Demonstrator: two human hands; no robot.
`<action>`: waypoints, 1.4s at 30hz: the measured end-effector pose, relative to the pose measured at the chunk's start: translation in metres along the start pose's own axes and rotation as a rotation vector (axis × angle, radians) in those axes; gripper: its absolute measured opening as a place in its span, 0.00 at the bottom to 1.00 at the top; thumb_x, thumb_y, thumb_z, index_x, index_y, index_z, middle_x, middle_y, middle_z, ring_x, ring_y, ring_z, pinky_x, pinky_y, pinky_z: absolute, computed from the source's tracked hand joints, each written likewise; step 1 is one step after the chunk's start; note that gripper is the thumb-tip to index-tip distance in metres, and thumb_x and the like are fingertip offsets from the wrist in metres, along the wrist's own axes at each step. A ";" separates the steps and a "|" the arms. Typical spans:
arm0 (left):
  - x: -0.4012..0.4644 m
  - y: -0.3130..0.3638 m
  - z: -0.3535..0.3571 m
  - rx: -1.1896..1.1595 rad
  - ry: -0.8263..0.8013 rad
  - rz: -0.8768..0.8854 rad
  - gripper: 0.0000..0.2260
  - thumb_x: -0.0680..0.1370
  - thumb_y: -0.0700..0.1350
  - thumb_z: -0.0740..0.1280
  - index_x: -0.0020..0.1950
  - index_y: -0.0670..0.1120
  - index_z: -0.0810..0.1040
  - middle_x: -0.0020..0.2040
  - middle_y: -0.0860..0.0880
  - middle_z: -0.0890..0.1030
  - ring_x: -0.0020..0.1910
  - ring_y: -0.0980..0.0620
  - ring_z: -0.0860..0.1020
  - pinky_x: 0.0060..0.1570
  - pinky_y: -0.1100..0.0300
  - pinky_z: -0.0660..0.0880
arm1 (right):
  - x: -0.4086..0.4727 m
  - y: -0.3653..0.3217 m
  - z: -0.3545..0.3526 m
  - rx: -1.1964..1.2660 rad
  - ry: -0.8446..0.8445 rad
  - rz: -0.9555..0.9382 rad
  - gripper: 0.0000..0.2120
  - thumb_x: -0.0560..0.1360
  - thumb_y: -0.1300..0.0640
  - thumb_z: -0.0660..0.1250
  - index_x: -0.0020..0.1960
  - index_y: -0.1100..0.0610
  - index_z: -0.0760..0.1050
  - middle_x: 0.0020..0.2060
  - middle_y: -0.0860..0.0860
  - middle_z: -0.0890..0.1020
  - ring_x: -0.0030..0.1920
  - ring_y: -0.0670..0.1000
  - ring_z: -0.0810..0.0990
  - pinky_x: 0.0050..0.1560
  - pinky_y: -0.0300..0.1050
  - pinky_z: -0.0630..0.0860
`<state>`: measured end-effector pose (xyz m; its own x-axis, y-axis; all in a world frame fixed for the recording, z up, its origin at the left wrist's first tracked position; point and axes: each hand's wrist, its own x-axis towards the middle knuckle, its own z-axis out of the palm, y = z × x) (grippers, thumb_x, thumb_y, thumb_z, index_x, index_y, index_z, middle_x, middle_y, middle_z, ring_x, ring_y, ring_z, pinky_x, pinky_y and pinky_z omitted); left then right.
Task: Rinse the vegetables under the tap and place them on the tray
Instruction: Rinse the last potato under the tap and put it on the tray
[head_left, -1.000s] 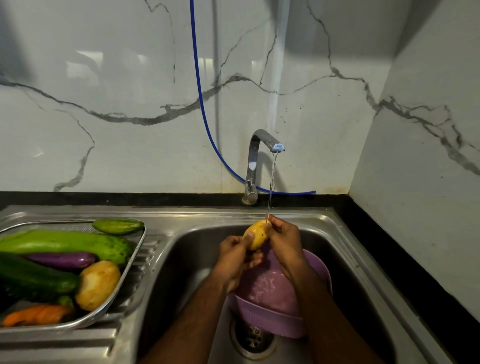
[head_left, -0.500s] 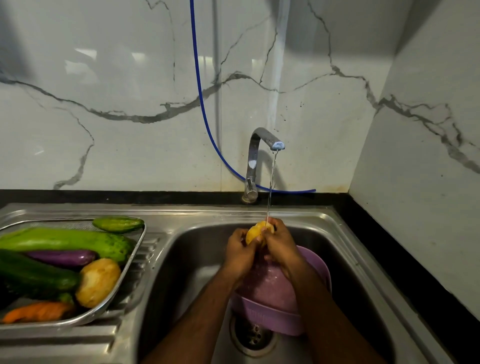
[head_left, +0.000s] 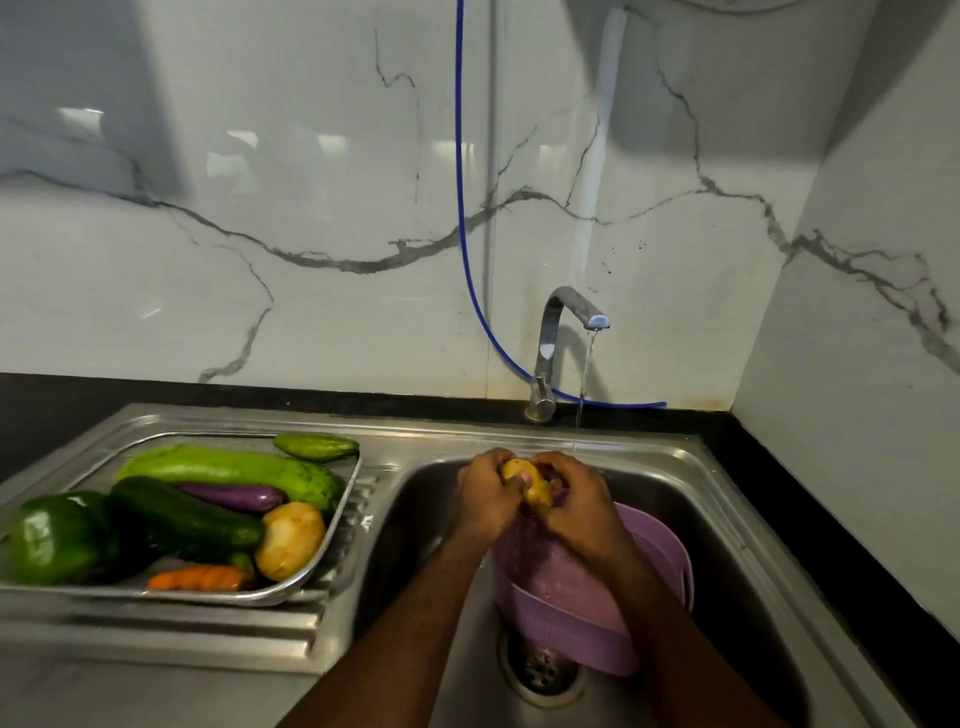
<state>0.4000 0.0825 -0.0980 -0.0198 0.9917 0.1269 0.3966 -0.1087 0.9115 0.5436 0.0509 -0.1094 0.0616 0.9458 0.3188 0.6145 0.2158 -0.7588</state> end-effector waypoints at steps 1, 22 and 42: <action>0.000 0.003 -0.008 0.013 0.013 -0.003 0.13 0.76 0.47 0.72 0.61 0.50 0.80 0.56 0.47 0.83 0.55 0.48 0.80 0.61 0.51 0.77 | -0.001 -0.006 0.002 -0.004 -0.006 -0.027 0.22 0.73 0.54 0.78 0.65 0.47 0.78 0.57 0.42 0.81 0.57 0.42 0.80 0.58 0.39 0.78; -0.047 0.019 -0.268 0.484 0.143 0.152 0.06 0.74 0.41 0.70 0.37 0.46 0.79 0.34 0.49 0.81 0.34 0.51 0.82 0.34 0.57 0.80 | 0.010 -0.186 0.074 -0.094 -0.128 -0.161 0.29 0.64 0.37 0.76 0.63 0.46 0.78 0.58 0.47 0.82 0.58 0.50 0.80 0.59 0.51 0.79; -0.068 -0.023 -0.356 0.603 0.218 0.087 0.05 0.73 0.41 0.71 0.37 0.47 0.80 0.36 0.51 0.79 0.38 0.53 0.78 0.36 0.61 0.71 | 0.025 -0.275 0.160 -0.318 -0.512 -0.265 0.25 0.77 0.48 0.72 0.72 0.53 0.76 0.67 0.54 0.80 0.65 0.56 0.79 0.67 0.53 0.76</action>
<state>0.0658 -0.0072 0.0120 -0.1250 0.9373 0.3253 0.8501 -0.0679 0.5223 0.2503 0.0535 0.0167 -0.4575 0.8834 0.1013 0.7646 0.4490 -0.4624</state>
